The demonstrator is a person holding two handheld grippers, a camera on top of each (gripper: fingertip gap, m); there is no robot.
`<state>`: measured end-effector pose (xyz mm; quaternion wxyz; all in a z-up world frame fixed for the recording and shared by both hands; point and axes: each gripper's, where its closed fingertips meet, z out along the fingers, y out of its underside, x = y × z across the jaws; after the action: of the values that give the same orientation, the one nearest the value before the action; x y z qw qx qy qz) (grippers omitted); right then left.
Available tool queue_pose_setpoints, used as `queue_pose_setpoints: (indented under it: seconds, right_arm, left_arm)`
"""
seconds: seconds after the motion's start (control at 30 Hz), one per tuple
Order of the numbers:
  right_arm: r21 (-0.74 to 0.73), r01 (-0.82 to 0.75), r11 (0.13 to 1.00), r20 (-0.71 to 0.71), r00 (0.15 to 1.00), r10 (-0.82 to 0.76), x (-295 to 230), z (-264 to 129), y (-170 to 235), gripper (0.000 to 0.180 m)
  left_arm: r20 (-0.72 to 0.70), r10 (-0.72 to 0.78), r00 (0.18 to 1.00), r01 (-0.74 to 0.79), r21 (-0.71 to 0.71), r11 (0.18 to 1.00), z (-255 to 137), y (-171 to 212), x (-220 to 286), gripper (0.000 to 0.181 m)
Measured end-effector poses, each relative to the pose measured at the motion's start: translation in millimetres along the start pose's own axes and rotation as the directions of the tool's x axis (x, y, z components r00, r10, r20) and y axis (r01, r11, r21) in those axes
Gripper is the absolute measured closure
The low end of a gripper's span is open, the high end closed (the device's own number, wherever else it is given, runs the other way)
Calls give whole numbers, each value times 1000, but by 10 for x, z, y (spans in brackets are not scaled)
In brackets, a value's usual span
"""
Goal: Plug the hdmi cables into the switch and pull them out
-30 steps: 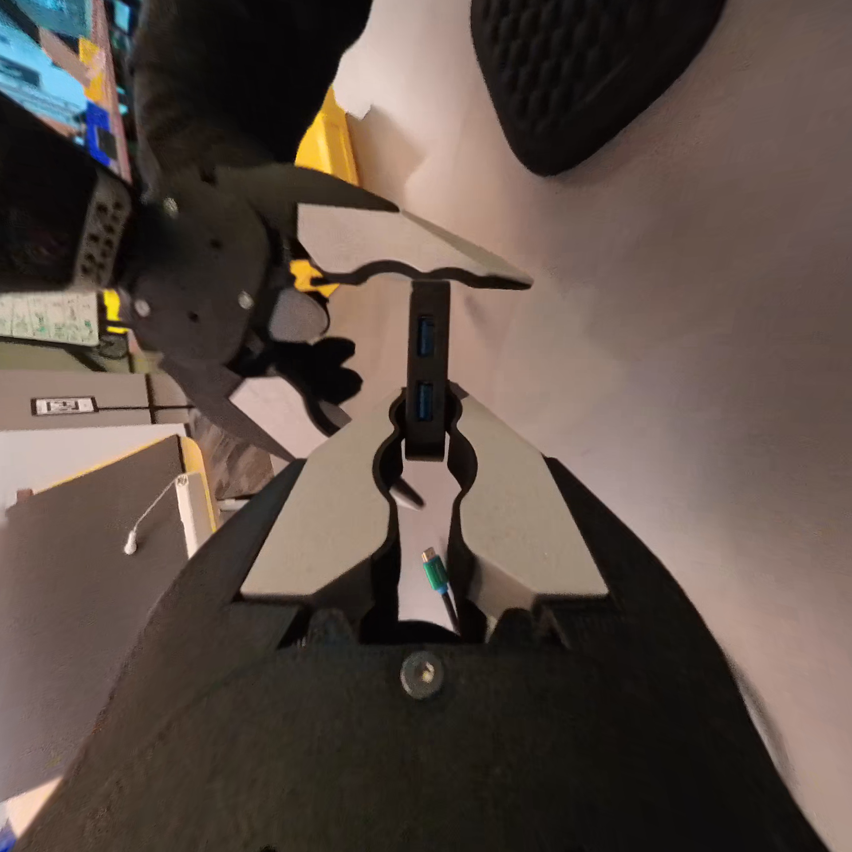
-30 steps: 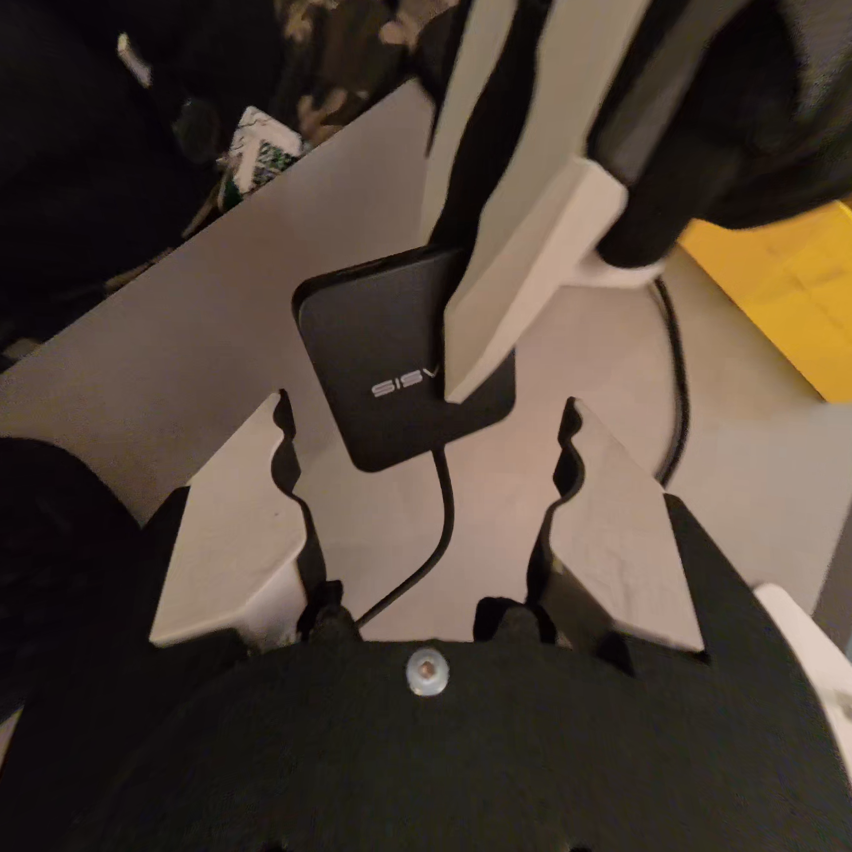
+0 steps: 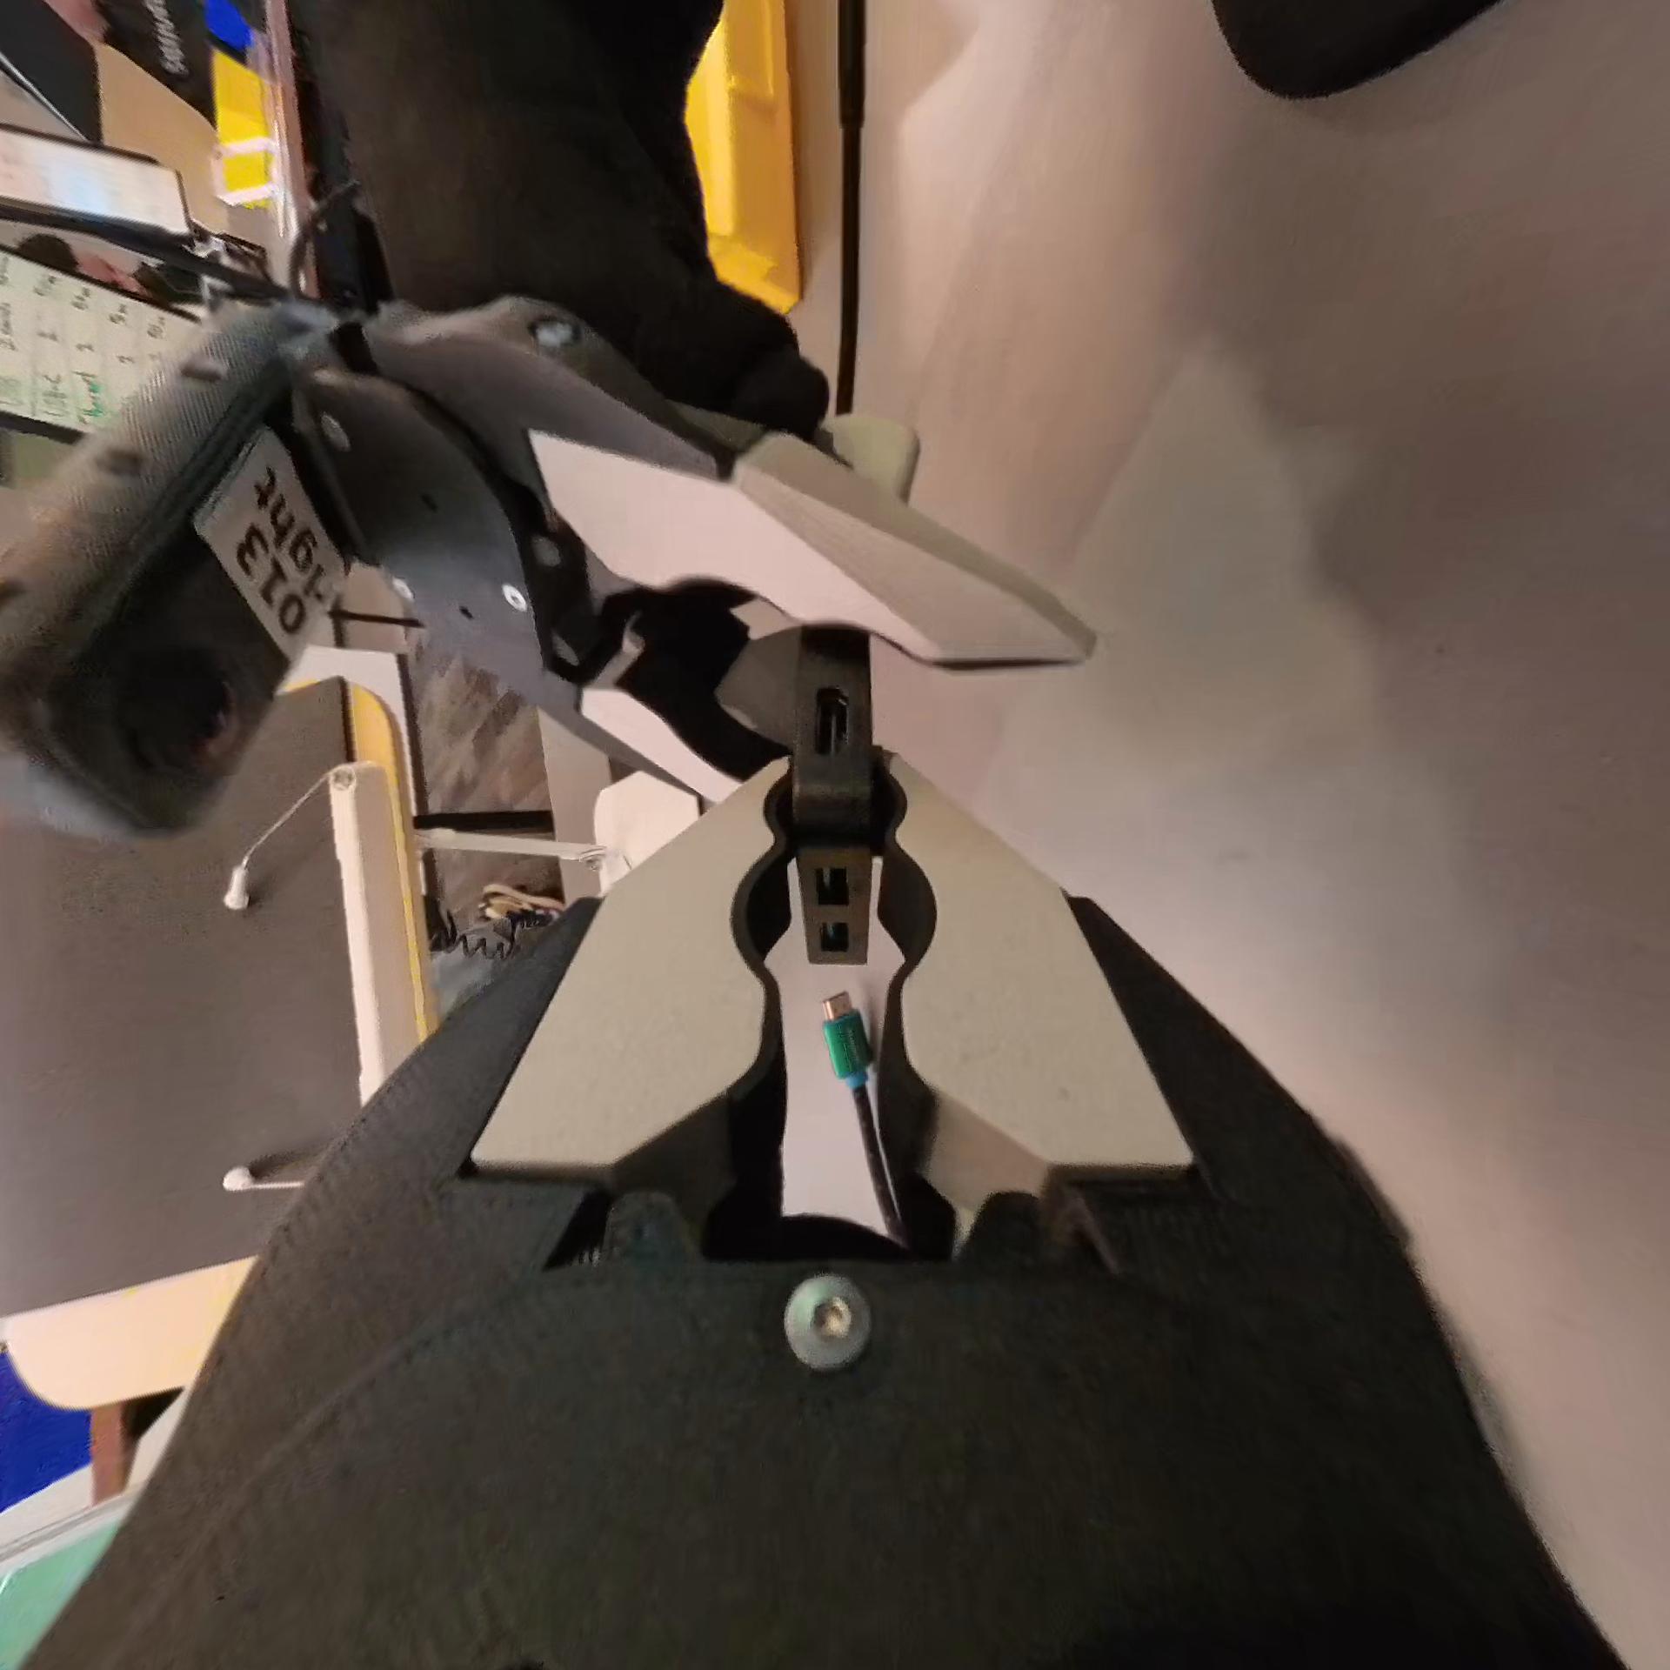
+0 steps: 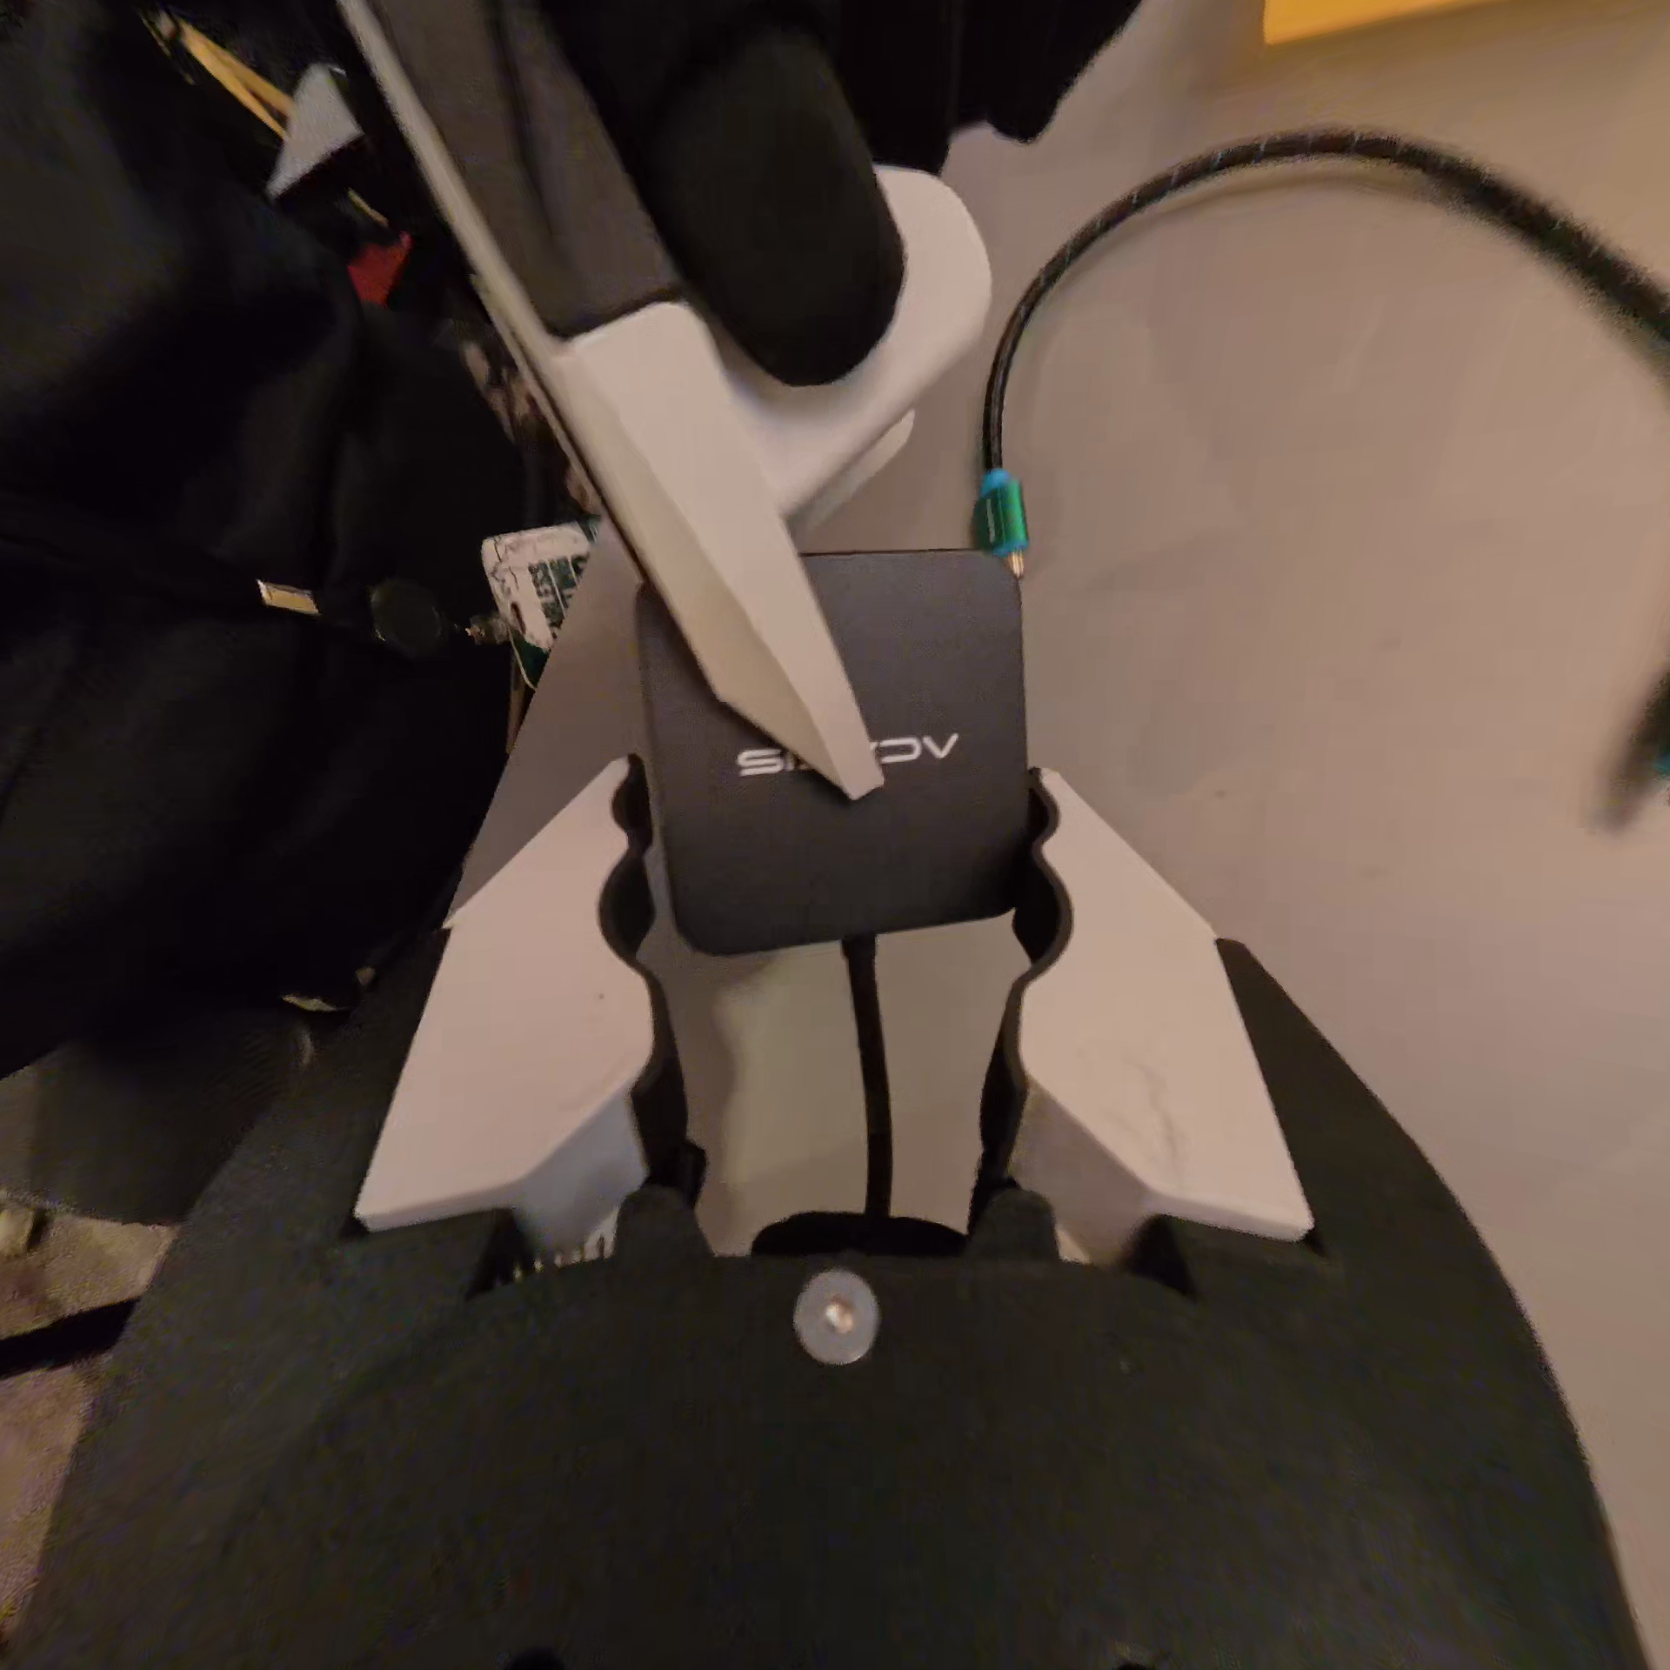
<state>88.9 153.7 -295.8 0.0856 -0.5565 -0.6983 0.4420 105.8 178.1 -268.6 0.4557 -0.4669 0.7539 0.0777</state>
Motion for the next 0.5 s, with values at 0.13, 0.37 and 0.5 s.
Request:
queue_pose_setpoints:
  seconds: [0.13,0.37,0.5]
  right_arm:
    - [59,73,996,-56,996,-70,-29,-220,-75,99]
    - [114,131,985,-115,986,-118,-119,-346,-153,105]
    - [172,98,980,-61,994,-89,-152,-234,-195,110]
  left_arm:
    - [6,-21,1000,21,57,998,-80,7,-64,170]
    - [18,32,999,-34,123,992,-183,-58,-116,169]
    - [24,72,997,-75,138,988,-192,-149,-93,169]
